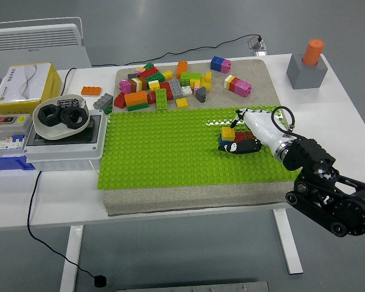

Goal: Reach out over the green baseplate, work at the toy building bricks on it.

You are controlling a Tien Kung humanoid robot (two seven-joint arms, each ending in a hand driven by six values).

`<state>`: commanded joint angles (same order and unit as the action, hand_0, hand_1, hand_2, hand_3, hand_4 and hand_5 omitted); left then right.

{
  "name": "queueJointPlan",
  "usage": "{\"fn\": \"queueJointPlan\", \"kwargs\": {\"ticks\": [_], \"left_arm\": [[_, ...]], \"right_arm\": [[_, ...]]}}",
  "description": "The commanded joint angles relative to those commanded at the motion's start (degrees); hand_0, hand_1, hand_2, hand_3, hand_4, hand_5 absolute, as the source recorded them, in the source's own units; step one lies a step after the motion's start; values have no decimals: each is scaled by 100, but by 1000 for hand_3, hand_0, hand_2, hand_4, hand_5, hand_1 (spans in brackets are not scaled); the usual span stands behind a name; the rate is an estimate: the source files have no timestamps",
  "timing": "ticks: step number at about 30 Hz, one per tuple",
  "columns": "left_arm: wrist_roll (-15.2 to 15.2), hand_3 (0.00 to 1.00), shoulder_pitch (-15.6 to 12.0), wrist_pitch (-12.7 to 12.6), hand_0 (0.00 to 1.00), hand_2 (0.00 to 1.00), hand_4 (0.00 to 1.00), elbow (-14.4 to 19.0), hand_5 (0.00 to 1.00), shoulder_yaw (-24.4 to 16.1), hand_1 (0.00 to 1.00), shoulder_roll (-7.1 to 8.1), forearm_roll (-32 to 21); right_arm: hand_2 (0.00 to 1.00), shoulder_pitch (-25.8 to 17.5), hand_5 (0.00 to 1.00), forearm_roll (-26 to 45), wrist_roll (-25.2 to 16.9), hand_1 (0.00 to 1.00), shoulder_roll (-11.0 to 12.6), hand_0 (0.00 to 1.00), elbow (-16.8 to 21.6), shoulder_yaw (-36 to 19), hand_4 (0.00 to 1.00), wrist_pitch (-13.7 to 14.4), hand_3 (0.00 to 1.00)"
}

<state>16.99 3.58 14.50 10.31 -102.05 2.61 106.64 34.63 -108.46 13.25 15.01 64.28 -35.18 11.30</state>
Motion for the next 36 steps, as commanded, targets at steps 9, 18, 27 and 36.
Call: {"fn": "queueJointPlan", "kwargs": {"ticks": [9, 18, 27, 36], "left_arm": [[-6, 798, 7, -4, 765, 713, 998, 0, 998, 9, 723, 3, -5], [-13, 798, 12, -6, 765, 713, 998, 0, 998, 13, 723, 8, 3], [-7, 797, 13, -6, 765, 713, 998, 0, 998, 13, 722, 7, 10], [-6, 797, 12, -9, 765, 712, 998, 0, 998, 13, 723, 6, 9]], "right_arm": [[920, 16, 627, 117, -21, 884, -24, 925, -100, 67, 964, -12, 626], [918, 46, 623, 163, -26, 883, -71, 927, -142, 154, 958, -20, 628], [914, 78, 624, 154, 26, 882, -106, 927, -200, 225, 956, -72, 630], [911, 91, 619, 133, 75, 878, -110, 929, -253, 295, 951, -122, 631]]}}
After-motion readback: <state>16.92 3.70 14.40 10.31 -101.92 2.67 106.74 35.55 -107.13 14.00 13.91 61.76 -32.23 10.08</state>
